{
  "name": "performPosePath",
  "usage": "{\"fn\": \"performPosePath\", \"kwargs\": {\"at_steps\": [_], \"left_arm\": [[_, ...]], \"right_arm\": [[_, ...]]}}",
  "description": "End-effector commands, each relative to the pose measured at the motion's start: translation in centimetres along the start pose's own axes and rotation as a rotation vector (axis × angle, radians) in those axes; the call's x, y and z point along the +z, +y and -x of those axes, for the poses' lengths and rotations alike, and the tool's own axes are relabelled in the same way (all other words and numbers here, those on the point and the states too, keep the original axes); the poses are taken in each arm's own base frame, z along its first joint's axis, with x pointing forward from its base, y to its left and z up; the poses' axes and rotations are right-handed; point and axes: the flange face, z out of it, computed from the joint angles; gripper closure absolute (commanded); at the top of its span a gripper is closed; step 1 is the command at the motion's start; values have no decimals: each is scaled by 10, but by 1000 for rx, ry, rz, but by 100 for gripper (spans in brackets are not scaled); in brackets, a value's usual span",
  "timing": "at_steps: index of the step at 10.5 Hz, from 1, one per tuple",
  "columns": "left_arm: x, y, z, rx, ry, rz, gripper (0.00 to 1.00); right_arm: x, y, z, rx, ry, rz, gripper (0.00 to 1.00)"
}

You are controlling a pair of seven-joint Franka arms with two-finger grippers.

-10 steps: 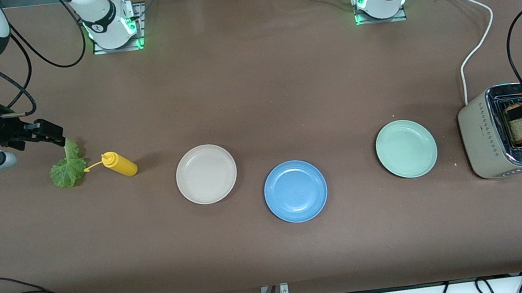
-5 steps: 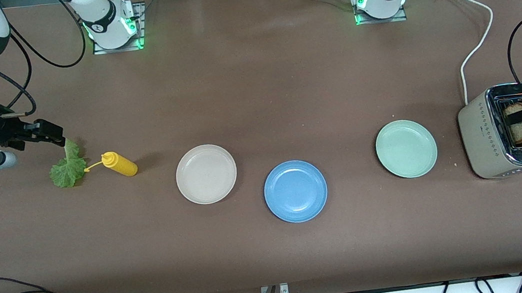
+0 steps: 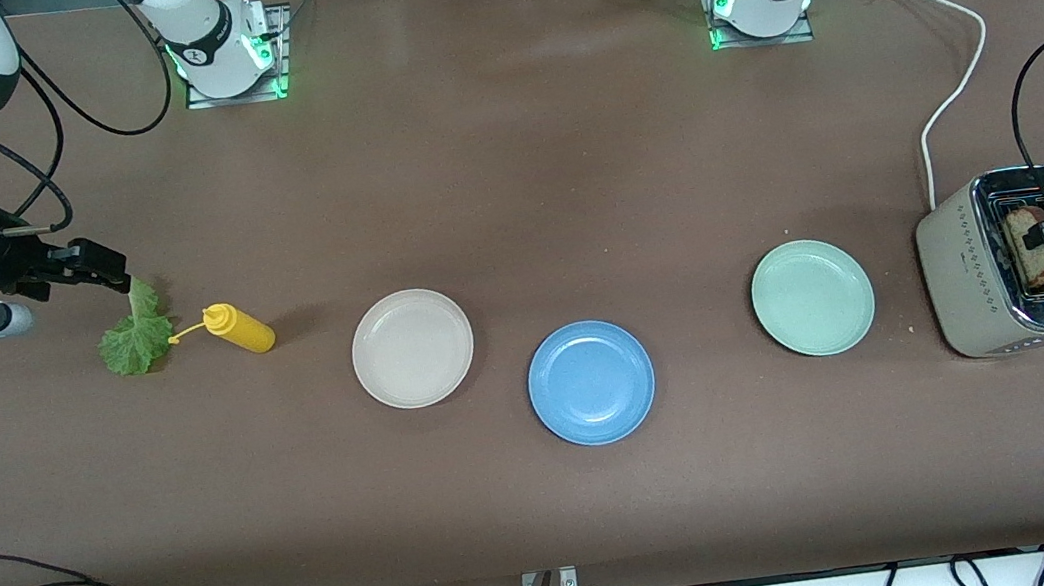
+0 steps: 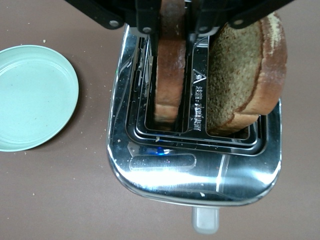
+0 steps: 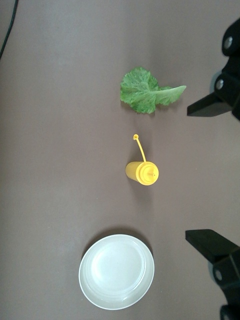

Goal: Make sandwich in blue plate with both arms
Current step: 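Lower the left gripper and grasp the outer bread slice, then lift the bread slice out of the toaster with the left gripper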

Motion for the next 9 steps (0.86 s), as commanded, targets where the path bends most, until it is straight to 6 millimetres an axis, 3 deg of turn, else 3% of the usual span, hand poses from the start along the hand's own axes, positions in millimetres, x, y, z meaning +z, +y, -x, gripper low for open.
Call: {"fn": "performPosePath", "kwargs": {"at_steps": [1,3,5,7,9], "left_arm": [[-4,-2,0,10,-5,6,100],[-17,3,7,13,-31,9,100],[-58,8,25,16,-24,4,100],[-93,28,41,44,-4,1,100],[-107,42,47,65,4,0,100]], "right_arm": [[-3,1,0,-6,6,12,0],[-4,1,0,-6,7,12,0],[-4,-1,1,-8,6,12,0],[-4,-1,1,-8,6,12,0],[-5,-1,0,-8,10,11,0]]}}
